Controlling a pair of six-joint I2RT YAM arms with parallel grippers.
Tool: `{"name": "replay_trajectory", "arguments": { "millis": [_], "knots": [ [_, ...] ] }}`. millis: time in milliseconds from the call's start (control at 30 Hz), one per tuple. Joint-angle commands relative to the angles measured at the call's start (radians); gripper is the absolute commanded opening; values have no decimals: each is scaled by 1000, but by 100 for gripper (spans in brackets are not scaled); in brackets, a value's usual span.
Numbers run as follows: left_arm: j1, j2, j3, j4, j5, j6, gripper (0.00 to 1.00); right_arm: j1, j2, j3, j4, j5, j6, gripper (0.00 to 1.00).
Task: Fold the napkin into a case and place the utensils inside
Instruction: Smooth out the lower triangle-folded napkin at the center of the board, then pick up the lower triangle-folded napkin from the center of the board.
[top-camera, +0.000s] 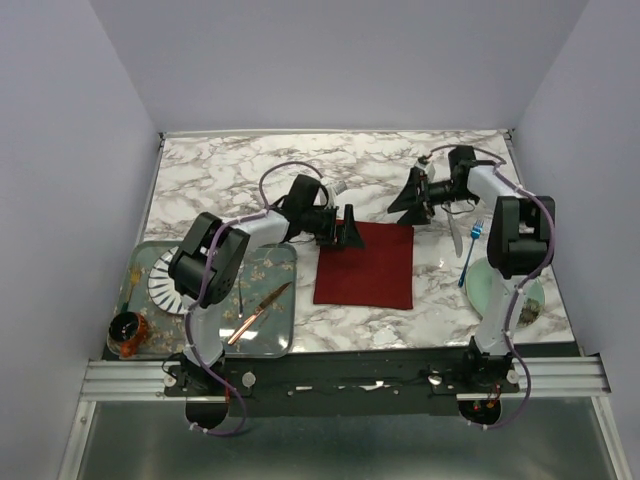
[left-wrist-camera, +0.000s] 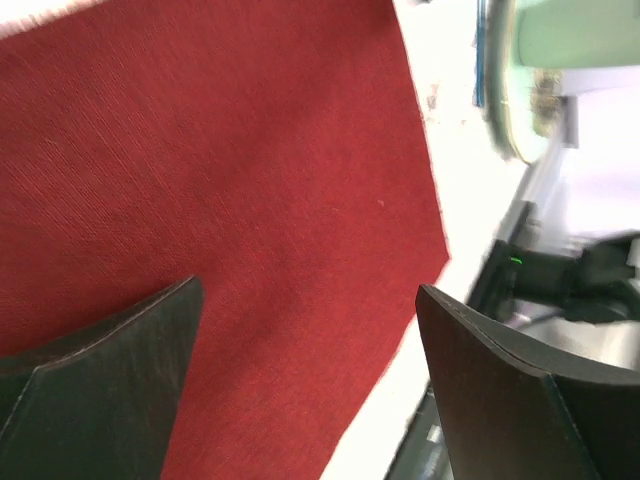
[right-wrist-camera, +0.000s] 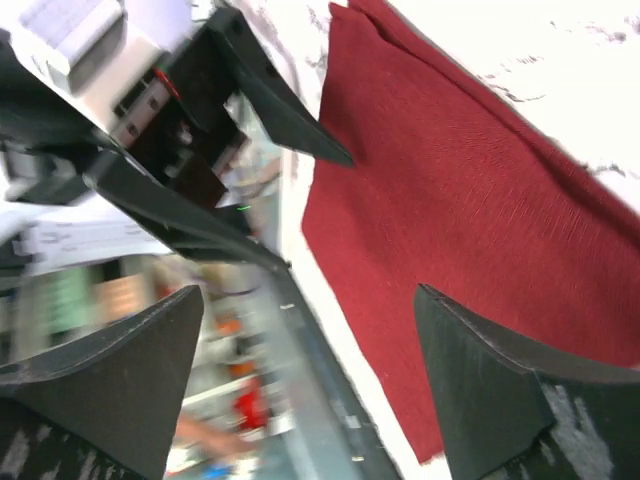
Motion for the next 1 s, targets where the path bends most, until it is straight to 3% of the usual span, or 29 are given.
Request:
{"name": "replay_trajectory", "arguments": {
  "millis": [0, 100, 233, 600, 800, 967],
  "knots": [
    [-13, -106, 145, -292, -222, 320, 99, -28, -205, -31, -40, 248, -81, 90],
    [-11, -160, 171, -383, -369, 402, 99, -31, -207, -24, -49, 394, -109, 82],
    [4, -221, 174, -469, -428, 520, 99, -32, -158, 11, -89, 518, -140, 76],
    [52, -309, 102, -475, -435, 510, 99, -32, 36, 111, -138, 531, -118, 75],
    [60, -310, 91, -475, -446, 509, 99, -34, 76, 153, -127, 505, -113, 64],
    [66, -301, 93, -480, -452, 511, 99, -34, 102, 189, -153, 485, -130, 61]
  ]
}}
